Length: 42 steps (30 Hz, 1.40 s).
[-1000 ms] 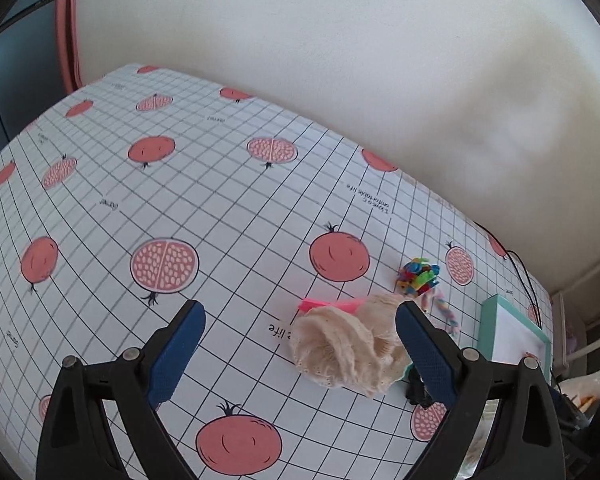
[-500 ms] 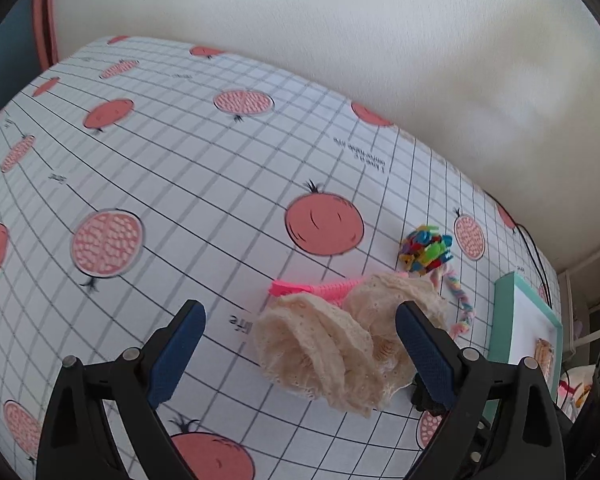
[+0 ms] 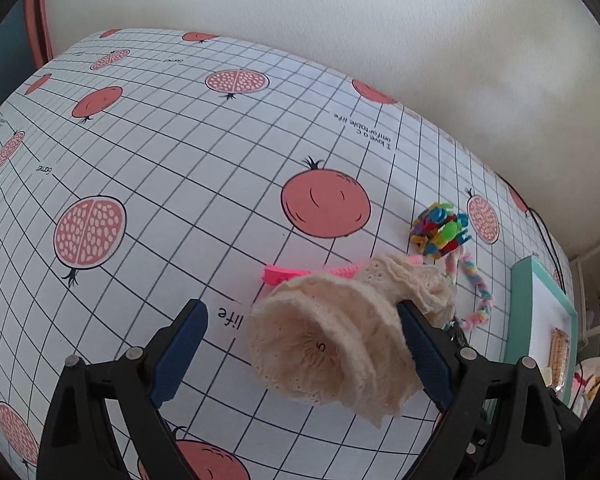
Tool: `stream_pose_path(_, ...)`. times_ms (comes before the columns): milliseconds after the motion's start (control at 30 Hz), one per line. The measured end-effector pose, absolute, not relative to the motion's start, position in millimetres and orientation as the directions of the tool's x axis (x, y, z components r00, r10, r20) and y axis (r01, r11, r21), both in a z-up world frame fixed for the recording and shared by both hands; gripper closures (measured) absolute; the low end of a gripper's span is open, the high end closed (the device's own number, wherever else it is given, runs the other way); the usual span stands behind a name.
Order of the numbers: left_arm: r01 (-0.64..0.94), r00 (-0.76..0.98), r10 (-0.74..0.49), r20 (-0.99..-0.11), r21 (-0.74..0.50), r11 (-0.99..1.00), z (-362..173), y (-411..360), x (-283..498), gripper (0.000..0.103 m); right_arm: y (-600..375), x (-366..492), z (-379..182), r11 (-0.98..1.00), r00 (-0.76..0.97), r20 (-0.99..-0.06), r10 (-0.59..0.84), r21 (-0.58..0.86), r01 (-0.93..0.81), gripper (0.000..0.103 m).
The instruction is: Organize objects
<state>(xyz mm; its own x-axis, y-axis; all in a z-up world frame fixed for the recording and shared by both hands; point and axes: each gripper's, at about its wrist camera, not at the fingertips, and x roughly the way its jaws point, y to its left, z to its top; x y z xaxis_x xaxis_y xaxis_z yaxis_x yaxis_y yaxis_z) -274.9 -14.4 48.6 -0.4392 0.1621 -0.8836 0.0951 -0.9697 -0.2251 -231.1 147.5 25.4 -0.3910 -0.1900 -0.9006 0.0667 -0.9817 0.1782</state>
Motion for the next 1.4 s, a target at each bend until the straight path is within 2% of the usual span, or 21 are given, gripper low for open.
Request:
stream_pose_path(133, 0.094, -0.427, 0.182, -0.886, -0.244, -0.965, 44.5, -12.9, -275.0, 0.022, 149.9, -228.9, 25.6, -0.981, -0.393, -0.9, -0.191, 0.183, 0.059, 0.055)
stream_pose_path(233, 0.081, -0.428, 0.182, -0.885, -0.238, -0.968, 45.2, -9.7, -275.9, 0.028, 150.9, -229.3, 25.4, -0.98, -0.393, -0.898, -0.197, 0.192, 0.051, 0.059)
stream_pose_path(300, 0.076, -0.422, 0.205, -0.883, -0.259, -0.963, 44.3, -9.0, -276.2, 0.04, 152.1, -228.6, 25.5, -0.978, -0.392, -0.897, -0.205, 0.201, 0.05, 0.059)
stream_pose_path(733, 0.11, -0.411, 0.238, -0.88, -0.308, -0.945, 45.1, -16.1, -278.7, 0.058, 153.7, -227.7, 26.4, -0.975, -0.388, -0.896, -0.217, 0.216, 0.046, 0.059)
stream_pose_path(867, 0.11, -0.412, 0.25, -0.876, -0.32, -0.941, 52.2, -18.4, -278.1, 0.078, 153.9, -227.8, 27.7, -0.974, -0.388, -0.895, -0.22, 0.221, 0.045, 0.059)
stream_pose_path(1100, 0.111, -0.404, 0.252, -0.88, -0.321, -0.941, 57.5, -18.0, -276.9, 0.085, 157.0, -228.1, 32.6, -0.972, -0.397, -0.889, -0.229, 0.229, 0.049, 0.059)
stream_pose_path(1400, 0.091, -0.464, 0.266, -0.845, -0.344, -0.935, 91.4, -20.9, -272.6, 0.086, 163.0, -225.1, 54.2, -0.968, -0.444, -0.862, -0.246, 0.244, 0.064, 0.059)
